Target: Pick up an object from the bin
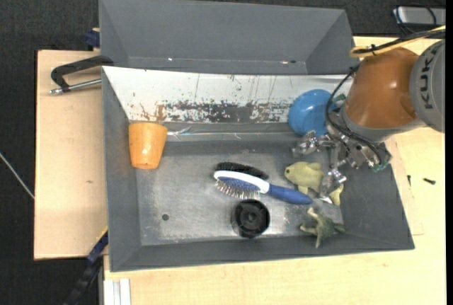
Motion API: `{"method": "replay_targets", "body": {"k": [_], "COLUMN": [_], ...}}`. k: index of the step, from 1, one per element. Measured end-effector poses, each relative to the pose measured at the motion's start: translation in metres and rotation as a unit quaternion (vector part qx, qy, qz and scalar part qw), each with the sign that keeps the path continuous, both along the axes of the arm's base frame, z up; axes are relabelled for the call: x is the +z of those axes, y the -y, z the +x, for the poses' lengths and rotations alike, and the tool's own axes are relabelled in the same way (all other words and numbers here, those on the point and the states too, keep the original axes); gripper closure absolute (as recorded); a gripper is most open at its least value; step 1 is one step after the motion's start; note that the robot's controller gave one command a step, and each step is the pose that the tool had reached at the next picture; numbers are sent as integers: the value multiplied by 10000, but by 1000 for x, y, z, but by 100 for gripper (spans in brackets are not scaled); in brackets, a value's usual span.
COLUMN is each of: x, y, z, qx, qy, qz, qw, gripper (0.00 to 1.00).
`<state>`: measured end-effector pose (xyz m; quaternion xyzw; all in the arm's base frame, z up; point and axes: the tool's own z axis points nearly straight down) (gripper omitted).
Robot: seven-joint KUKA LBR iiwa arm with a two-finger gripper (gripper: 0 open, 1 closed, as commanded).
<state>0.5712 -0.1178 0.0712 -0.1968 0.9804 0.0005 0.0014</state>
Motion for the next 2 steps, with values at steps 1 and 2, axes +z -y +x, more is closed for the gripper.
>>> {"method": "replay_targets", "body": {"k": [1, 2], "x": [3, 141], "y": [0, -30], "z": [2, -2], "qx": [5, 2664], "qy": [37, 45], "qz": [-7, -21], "qw": [10000, 9638], "gripper": [100, 100]}}
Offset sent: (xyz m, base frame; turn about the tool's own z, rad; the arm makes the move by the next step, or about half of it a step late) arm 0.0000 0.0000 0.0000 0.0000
